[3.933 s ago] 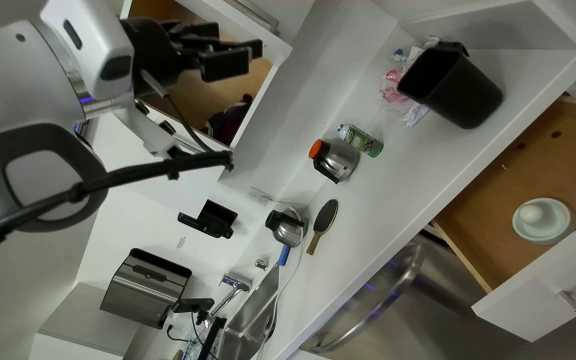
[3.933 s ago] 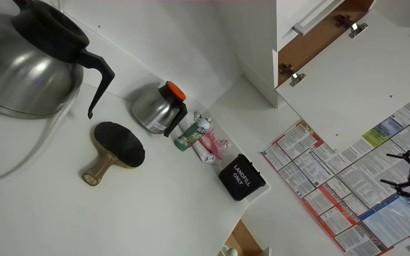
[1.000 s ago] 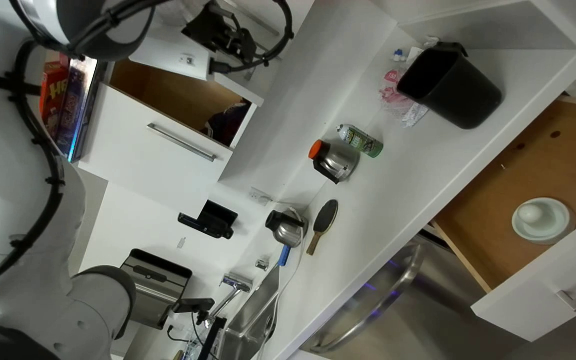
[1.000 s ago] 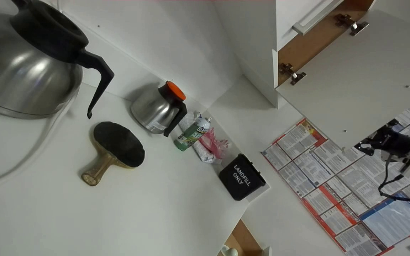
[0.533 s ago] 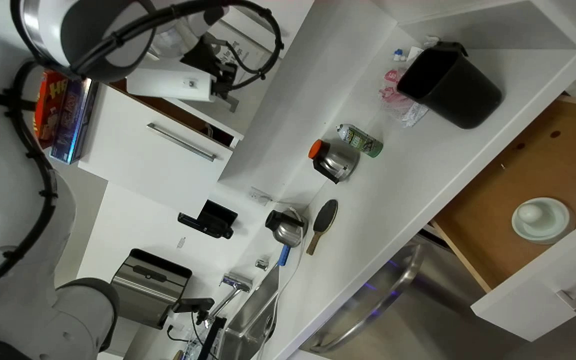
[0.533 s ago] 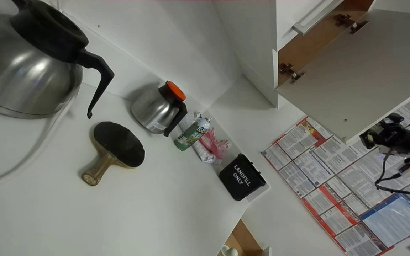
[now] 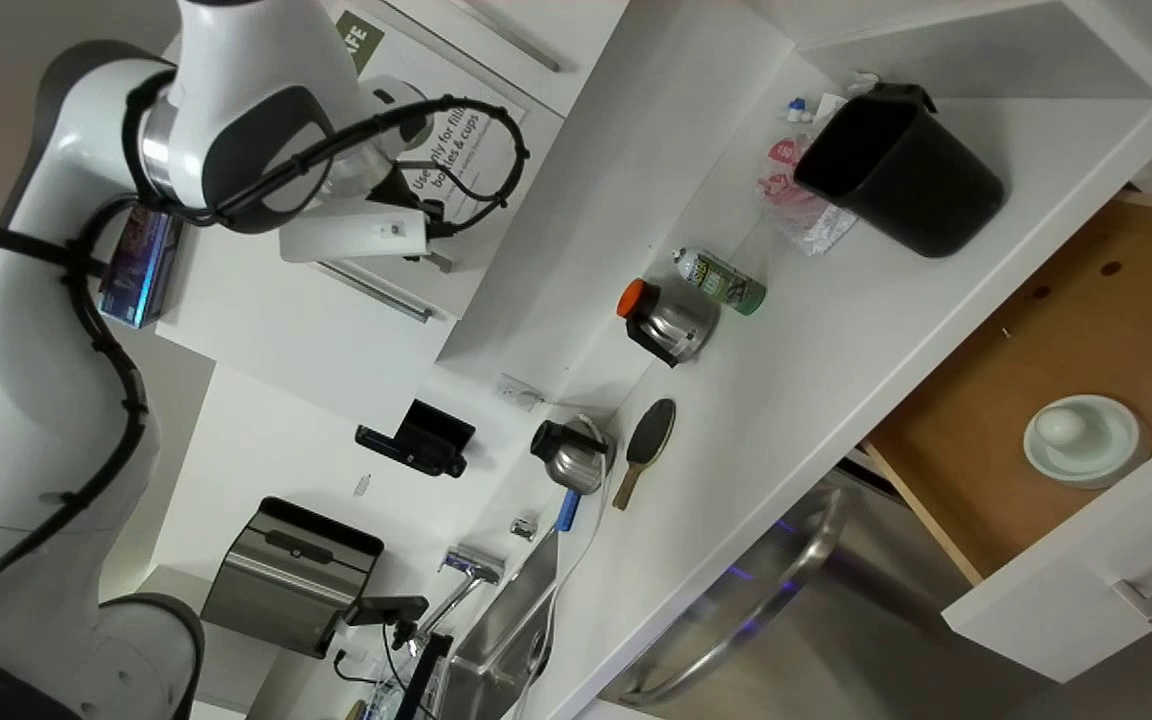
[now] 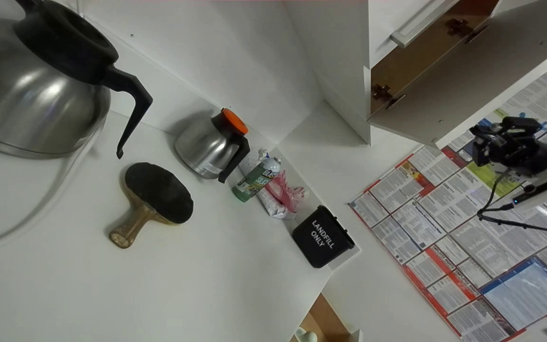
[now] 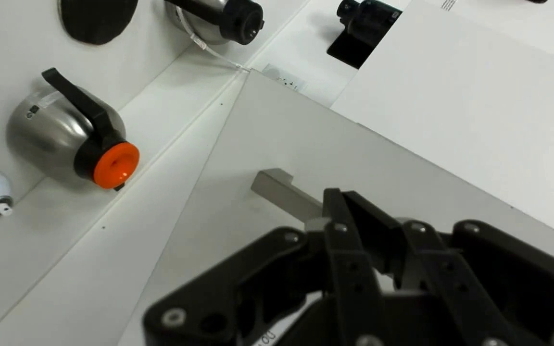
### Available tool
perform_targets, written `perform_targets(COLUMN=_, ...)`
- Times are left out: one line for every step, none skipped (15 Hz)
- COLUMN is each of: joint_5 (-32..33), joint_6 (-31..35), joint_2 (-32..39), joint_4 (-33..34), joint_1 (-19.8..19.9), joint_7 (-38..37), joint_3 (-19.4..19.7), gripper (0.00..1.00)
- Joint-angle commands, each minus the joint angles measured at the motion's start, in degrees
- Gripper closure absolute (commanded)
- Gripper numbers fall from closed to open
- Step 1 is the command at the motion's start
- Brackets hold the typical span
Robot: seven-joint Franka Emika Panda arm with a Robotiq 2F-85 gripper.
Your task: Close the top door of the cabinet.
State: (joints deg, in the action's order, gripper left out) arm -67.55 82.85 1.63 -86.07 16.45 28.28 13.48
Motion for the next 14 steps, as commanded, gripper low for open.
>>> perform_targets(joint_5=0.7, joint_6=11.2, joint_2=-5.9, joint_4=-7.9, joint_1=-4.3, joint_7=5.8, joint_3=-2.9, gripper=0.99)
perform_targets(joint_5=0.4, joint_6=15.3, joint_2=-7.3, joint_4=-10.0, joint_1=-5.3, joint_7=7.4, joint_3=-3.8, gripper=0.99)
perform_targets(joint_5=-0.3, joint_6=19.6, joint_2=-8.8, joint_4=-11.5, joint_1=-5.9, joint_7=8.7, joint_3=-4.3, gripper=0.99)
perform_targets(joint_5=-0.9, joint_6=23.8, joint_2=-9.9, joint_4=-13.1, joint_1=-6.8, joint_7=9.5, joint_3=-5.0, gripper=0.99)
perform_targets(joint_5=-1.4, joint_6=28.3, joint_2=-11.2, joint_4=-15.0, joint_1=-7.7, joint_7=10.6, joint_3=-6.0, gripper=0.99)
perform_targets(joint_5=-2.1, joint_6=32.9, joint_2=-12.1, joint_4=-16.5, joint_1=-8.7, joint_7=11.8, joint_3=-6.9, gripper=0.99)
perform_targets(joint_5=-2.9, joint_6=37.8, joint_2=-13.0, joint_4=-18.0, joint_1=-9.7, joint_7=13.4, joint_3=-8.0, gripper=0.99)
perform_targets(joint_5=-4.2, joint_6=42.4, joint_2=-13.6, joint_4=-19.3, joint_1=-7.0, joint_7=15.2, joint_3=-12.5, gripper=0.99)
perform_targets(joint_5=-5.5, joint_6=47.3, joint_2=-14.2, joint_4=-20.6, joint_1=-7.2, joint_7=17.2, joint_3=-14.4, gripper=0.99)
perform_targets(joint_5=-6.7, joint_6=52.2, joint_2=-14.0, joint_4=-21.4, joint_1=-7.8, joint_7=18.8, joint_3=-16.8, gripper=0.99)
perform_targets(joint_5=-8.0, joint_6=57.2, joint_2=-13.9, joint_4=-22.3, joint_1=-9.2, joint_7=20.5, joint_3=-18.4, gripper=0.99)
perform_targets(joint_5=-9.1, joint_6=62.2, joint_2=-13.5, joint_4=-22.9, joint_1=-11.0, joint_7=21.9, joint_3=-20.0, gripper=0.99)
perform_targets(joint_5=-9.4, joint_6=66.3, joint_2=-12.8, joint_4=-23.0, joint_1=-14.6, joint_7=23.0, joint_3=-19.5, gripper=0.99)
perform_targets(joint_5=-9.8, joint_6=70.0, joint_2=-12.3, joint_4=-23.3, joint_1=-16.1, joint_7=23.9, joint_3=-20.6, gripper=0.99)
